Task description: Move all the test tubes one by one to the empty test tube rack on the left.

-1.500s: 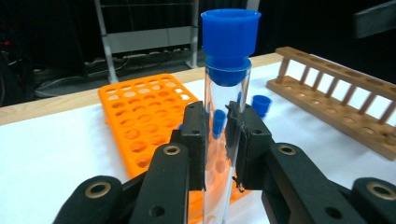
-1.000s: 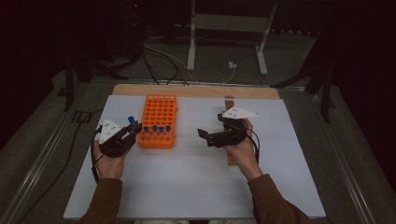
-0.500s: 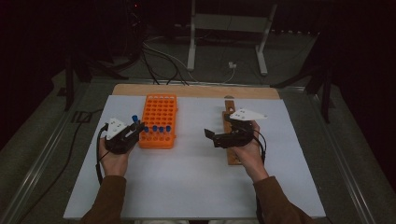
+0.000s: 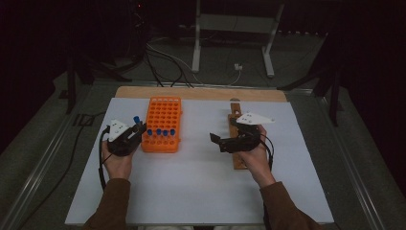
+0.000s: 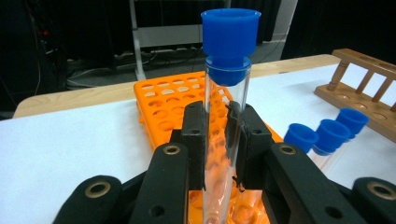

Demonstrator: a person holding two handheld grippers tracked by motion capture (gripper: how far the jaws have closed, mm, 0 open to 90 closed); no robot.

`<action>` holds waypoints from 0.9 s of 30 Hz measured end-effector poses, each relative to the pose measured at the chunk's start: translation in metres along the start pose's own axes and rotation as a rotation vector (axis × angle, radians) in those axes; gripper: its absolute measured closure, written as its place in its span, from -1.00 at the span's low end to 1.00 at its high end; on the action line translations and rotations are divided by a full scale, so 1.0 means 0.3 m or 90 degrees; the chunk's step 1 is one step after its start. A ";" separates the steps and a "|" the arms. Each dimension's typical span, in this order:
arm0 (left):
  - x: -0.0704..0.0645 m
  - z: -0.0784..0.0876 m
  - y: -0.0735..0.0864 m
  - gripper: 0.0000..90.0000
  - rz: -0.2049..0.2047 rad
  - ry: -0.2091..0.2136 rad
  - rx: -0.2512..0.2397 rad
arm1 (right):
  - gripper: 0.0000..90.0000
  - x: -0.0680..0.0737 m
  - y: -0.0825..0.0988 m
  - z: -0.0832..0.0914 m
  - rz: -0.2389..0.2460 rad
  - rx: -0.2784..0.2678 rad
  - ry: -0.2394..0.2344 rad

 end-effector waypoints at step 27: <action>0.001 -0.018 0.138 0.72 0.018 0.030 0.072 | -0.96 0.013 0.014 -0.008 -0.001 0.005 -0.017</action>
Point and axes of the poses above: each handheld gripper's, and its own axes: z roughly backward along the jaws, y roughly out of its underside, x roughly to its left, the point moved 6 cm from there along -z, roughly forward along the jaws, and after that the axes turned 15 degrees about -x, right-handed, at the moved point
